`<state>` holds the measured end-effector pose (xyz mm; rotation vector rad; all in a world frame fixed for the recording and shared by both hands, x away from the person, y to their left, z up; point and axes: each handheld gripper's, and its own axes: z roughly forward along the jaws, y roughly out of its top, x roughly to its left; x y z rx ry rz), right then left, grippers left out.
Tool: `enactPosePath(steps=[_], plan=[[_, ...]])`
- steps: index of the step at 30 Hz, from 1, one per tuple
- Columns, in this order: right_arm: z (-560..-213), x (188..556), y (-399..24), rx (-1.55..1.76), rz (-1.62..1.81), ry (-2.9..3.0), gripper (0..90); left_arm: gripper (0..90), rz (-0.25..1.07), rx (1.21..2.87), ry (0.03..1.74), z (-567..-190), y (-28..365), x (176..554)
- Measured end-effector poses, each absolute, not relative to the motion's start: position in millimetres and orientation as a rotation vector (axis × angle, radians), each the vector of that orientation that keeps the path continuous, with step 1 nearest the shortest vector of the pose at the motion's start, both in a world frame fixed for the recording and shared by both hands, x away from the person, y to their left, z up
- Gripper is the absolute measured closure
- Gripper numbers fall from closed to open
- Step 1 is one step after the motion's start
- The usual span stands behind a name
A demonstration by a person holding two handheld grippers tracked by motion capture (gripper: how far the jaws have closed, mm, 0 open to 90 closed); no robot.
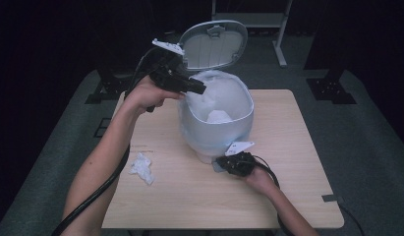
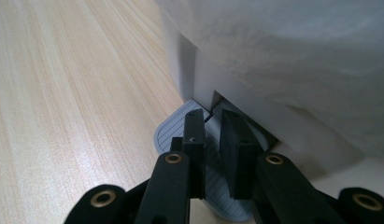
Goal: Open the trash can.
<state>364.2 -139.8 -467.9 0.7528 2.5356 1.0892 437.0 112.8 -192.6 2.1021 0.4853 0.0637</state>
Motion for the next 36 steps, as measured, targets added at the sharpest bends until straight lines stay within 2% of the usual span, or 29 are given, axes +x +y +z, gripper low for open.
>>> enactPosePath(steps=[19,36], plan=[[-466.4,363.9,-137.3,0.765,1.071,2.544,79.7,68.7,0.080,2.077,0.469,-200.2,154.5,409.6],[-465.3,364.3,-136.6,0.761,1.055,2.552,79.7,66.5,0.074,2.060,0.515,-228.9,186.8,397.4]])
